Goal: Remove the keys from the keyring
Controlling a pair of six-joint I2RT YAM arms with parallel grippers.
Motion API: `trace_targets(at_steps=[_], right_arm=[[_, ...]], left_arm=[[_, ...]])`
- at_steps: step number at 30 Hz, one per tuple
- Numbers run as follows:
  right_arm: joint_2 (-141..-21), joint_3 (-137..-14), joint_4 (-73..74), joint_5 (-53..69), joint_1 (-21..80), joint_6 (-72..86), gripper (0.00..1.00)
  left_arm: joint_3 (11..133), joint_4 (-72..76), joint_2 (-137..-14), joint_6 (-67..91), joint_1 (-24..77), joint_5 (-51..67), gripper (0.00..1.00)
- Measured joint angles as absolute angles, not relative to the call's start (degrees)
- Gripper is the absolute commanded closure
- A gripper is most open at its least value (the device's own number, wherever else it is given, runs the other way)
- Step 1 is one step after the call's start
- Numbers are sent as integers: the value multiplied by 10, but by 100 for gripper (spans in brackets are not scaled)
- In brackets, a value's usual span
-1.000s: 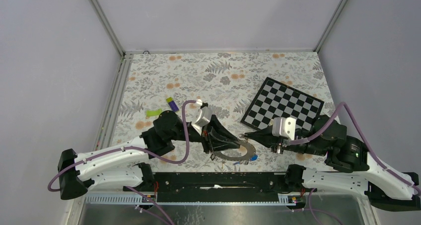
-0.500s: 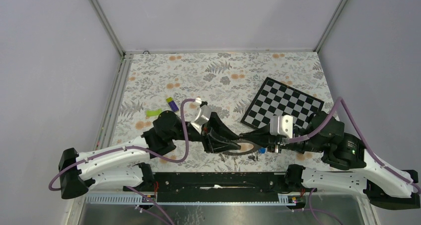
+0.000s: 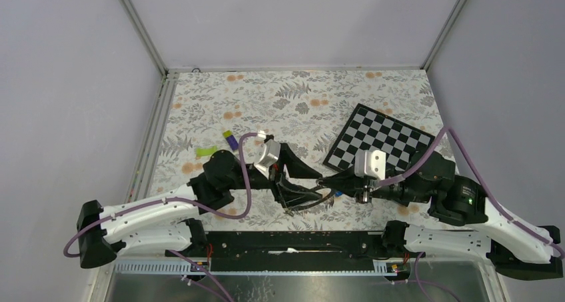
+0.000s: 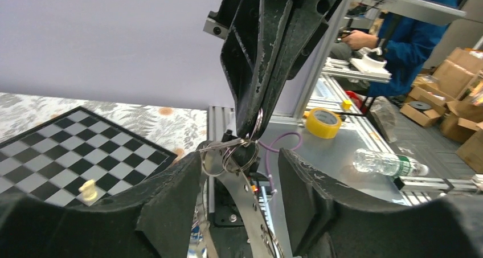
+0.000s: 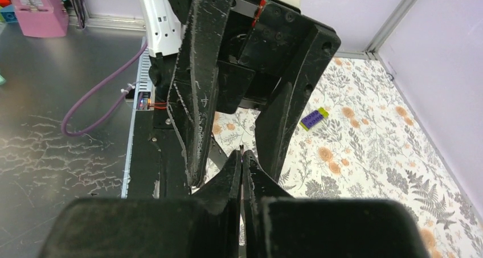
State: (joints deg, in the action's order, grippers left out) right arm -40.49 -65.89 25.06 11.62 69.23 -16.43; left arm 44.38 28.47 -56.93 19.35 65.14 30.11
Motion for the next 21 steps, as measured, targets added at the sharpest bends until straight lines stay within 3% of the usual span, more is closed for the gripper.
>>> trace_targets(at_steps=[13,21], right_arm=[[-438,-686,266,29,692,-105,100],[-517,-756,293,-117,692,-19,100]], left_arm=[[444,129,-429,77,654,108,27],[445,122,-408,30,662,8,24]])
